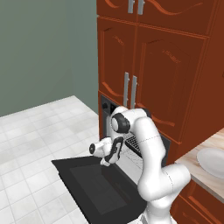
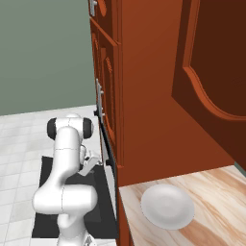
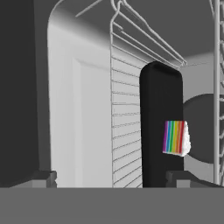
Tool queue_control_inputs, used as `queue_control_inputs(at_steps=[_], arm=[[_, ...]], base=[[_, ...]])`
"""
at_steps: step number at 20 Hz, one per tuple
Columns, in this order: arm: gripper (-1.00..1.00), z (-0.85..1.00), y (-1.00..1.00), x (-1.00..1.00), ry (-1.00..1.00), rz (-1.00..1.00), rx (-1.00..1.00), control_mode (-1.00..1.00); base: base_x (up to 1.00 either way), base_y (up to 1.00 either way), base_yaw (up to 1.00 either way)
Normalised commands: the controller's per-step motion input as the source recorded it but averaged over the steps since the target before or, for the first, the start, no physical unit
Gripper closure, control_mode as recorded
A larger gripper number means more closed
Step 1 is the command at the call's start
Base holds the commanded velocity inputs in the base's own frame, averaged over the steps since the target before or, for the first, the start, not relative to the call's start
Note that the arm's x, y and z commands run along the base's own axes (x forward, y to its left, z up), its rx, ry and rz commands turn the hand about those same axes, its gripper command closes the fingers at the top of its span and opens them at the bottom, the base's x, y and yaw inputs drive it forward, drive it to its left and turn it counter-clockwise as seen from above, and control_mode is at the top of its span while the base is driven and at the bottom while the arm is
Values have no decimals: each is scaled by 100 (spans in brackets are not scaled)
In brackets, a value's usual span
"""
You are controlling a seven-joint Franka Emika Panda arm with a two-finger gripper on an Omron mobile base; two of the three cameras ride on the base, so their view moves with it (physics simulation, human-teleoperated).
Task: Take the baked cake out of the oven and place it on the plate for cooling. Then close the oven door.
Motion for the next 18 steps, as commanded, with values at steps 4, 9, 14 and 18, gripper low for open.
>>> queue_control_inputs(at_steps=[4,9,14,18], arm=[[-100,-18,-29,11,4,0,-1,-100],[-100,-16,-28,10,1,0,0,-100],[-100,-17,-22,14,1,0,0,-100],[-100,-16,-20,8,0,0,-1,-100]], base=[[0,0,0],[0,0,0],[0,0,0],[0,0,0]])
